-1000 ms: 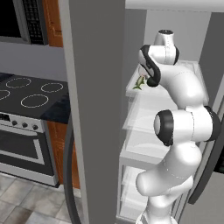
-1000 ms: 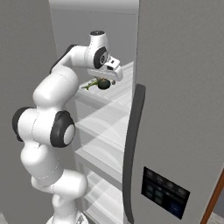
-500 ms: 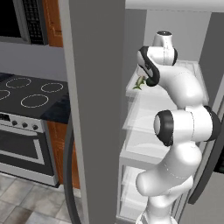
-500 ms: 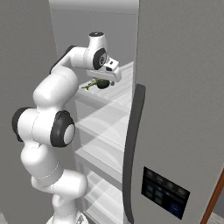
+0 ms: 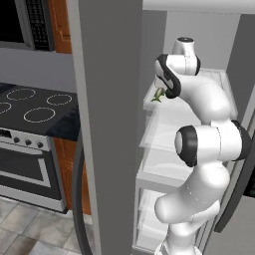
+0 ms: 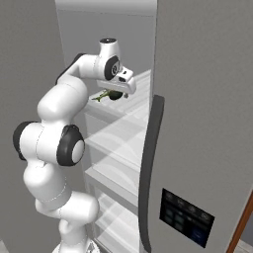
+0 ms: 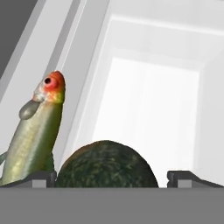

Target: Take the cheese, fish, and squash from the fridge and place them on the plate on the dining counter to create an appetizer plate.

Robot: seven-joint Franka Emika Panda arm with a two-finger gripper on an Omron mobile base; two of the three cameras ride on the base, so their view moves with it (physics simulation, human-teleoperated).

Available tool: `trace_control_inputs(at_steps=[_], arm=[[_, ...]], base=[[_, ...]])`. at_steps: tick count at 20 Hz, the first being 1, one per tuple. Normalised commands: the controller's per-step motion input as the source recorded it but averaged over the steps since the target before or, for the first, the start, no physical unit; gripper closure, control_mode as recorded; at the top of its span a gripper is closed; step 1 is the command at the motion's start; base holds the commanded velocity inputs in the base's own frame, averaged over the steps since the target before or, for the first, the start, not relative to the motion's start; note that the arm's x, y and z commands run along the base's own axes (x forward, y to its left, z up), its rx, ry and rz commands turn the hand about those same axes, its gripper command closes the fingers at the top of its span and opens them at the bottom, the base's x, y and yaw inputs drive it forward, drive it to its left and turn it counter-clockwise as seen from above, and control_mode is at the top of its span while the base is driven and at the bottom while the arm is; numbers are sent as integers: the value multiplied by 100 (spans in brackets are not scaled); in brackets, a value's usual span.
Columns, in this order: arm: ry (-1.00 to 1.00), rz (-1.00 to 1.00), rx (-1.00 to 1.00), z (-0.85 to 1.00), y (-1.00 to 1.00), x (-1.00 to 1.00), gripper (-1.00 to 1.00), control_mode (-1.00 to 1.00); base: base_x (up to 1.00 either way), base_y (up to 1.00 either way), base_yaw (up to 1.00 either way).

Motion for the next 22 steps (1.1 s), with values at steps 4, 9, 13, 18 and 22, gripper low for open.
trace_control_inputs(at_steps=[4,9,13,18,22], arm=[[1,0,0,-26,0,0,100,-100],[0,0,0,-16,0,0,100,-100],[0,0,0,-3,0,-1,100,-100],[-17,0,0,28,0,-67,100,-100],[-31,0,0,61,0,-100,100,-100]], base=[[0,0,0],[0,0,0],[0,0,0],[0,0,0],[0,0,0]])
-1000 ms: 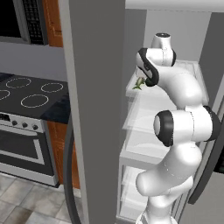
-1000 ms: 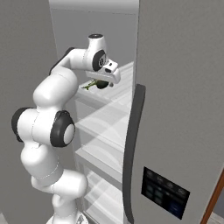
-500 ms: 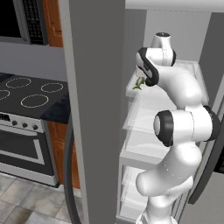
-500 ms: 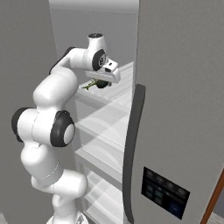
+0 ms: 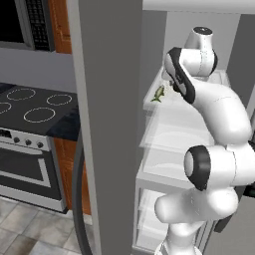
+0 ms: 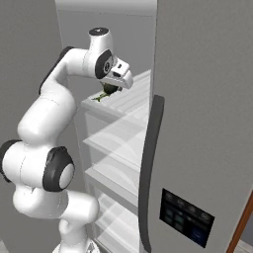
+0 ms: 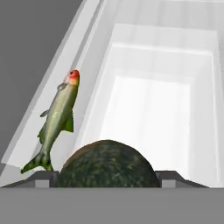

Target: Take the cheese, fish, and squash from the fridge and place them on the plate on the dining counter to create an appetizer plate.

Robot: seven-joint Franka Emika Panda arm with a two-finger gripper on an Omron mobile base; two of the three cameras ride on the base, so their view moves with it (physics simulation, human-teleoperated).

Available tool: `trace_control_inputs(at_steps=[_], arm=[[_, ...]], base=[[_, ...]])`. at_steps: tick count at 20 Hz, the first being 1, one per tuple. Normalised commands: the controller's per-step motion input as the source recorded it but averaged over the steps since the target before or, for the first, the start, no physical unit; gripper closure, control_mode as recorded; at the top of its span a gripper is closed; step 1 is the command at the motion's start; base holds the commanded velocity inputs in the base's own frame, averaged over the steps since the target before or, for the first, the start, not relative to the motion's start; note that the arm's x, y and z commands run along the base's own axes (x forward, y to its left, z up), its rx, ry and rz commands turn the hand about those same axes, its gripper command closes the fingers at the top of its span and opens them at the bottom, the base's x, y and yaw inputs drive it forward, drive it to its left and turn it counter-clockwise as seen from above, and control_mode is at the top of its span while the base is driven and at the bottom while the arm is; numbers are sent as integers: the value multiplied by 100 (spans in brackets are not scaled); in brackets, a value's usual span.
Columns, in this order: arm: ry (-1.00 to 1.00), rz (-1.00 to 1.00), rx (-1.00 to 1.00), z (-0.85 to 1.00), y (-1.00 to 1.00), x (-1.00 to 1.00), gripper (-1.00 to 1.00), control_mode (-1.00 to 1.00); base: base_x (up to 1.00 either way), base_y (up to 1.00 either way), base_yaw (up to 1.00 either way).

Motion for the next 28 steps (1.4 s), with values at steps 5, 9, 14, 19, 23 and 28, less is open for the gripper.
trace_control_inputs(at_steps=[5,9,14,19,23,28], arm=[[-20,0,0,60,0,-100,100,-100],[0,0,0,13,0,-100,100,-100],[9,0,0,0,1,-85,100,-100],[22,0,0,-6,0,-16,100,-100],[24,0,0,-2,-1,0,100,-100],[0,0,0,0,0,0,100,100]], base=[[0,0,0],[0,0,0],[0,0,0],[0,0,0],[0,0,0],[-27,-22,-1]])
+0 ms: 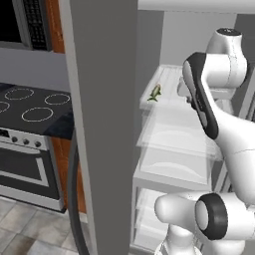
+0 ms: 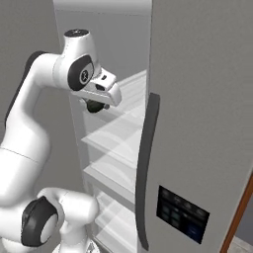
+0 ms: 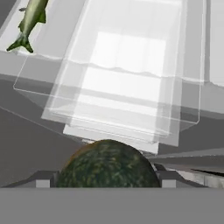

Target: Take the cheese, fish, and squash from the fridge and place them on the plate on the dining counter to create an appetizer plate.

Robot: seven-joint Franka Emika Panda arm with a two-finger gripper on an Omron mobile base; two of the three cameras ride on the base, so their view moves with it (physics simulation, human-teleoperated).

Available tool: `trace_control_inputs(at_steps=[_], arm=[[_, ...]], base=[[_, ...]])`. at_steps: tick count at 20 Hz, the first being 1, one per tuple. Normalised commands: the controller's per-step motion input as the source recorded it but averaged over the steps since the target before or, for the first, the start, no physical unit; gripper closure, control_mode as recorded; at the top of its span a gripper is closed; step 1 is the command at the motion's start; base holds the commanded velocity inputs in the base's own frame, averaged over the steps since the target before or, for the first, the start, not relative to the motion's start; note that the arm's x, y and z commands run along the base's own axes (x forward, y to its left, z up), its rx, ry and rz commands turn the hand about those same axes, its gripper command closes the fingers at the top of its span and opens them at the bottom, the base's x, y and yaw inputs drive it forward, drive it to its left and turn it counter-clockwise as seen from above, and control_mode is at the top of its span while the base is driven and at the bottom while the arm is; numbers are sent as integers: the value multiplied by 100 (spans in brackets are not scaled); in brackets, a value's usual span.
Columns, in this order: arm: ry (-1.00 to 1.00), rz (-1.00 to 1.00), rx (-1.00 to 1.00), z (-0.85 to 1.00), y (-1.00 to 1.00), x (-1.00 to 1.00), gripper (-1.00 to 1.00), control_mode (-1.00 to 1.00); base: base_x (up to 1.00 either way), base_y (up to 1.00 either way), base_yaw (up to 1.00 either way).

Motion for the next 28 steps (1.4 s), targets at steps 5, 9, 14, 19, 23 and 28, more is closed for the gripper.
trace_control_inputs(at_steps=[5,9,14,19,23,28], arm=[[0,0,0,0,0,0,100,100],[0,0,0,0,0,0,100,100],[0,0,0,0,0,0,100,100],[0,0,0,0,0,0,100,100],[0,0,0,0,0,0,100,100],[0,0,0,0,0,0,100,100]], base=[[-100,-24,-10],[-96,-22,11],[-46,-45,76],[-38,-56,86],[-85,-63,79],[-100,-19,62]])
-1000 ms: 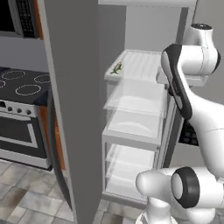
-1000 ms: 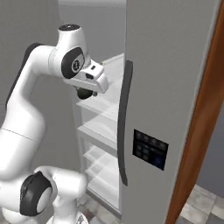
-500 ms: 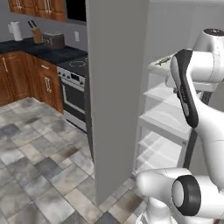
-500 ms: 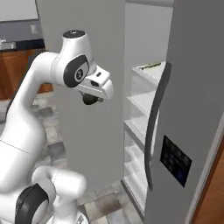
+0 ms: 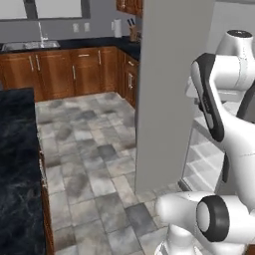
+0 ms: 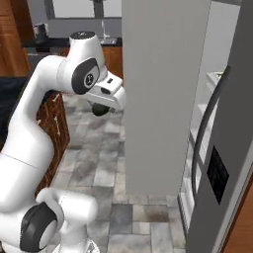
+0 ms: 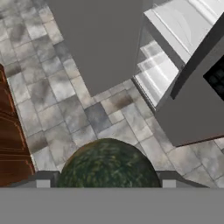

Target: Take the cheese, fish, and squash from the fridge and place them on the plate on the dining counter to create an appetizer plate.

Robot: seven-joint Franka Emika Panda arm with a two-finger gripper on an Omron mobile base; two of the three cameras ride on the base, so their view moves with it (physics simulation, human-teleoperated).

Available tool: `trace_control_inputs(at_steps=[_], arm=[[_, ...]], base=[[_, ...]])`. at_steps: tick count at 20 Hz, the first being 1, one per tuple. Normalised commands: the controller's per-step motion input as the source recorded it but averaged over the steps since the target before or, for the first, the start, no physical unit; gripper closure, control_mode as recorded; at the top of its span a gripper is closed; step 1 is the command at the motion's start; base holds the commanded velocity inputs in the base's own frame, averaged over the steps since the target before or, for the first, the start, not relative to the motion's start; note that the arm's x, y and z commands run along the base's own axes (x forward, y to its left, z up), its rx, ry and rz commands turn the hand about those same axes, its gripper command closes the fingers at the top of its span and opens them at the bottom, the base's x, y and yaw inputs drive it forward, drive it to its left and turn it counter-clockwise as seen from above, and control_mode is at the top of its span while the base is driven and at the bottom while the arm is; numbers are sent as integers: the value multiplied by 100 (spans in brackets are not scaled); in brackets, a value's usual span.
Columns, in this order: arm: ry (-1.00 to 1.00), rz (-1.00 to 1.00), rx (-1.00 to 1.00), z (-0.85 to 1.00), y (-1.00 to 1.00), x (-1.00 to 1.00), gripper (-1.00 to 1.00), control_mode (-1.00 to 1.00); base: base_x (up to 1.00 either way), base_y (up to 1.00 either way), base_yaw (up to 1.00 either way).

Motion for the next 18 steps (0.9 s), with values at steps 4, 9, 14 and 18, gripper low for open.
trace_control_inputs(at_steps=[4,9,14,18], arm=[[0,0,0,0,0,0,100,100],[0,0,0,0,0,0,100,100],[0,0,0,0,0,0,100,100],[0,0,0,0,0,0,100,100]], base=[[-100,0,48],[-100,15,36],[-100,74,21],[-87,100,3]])
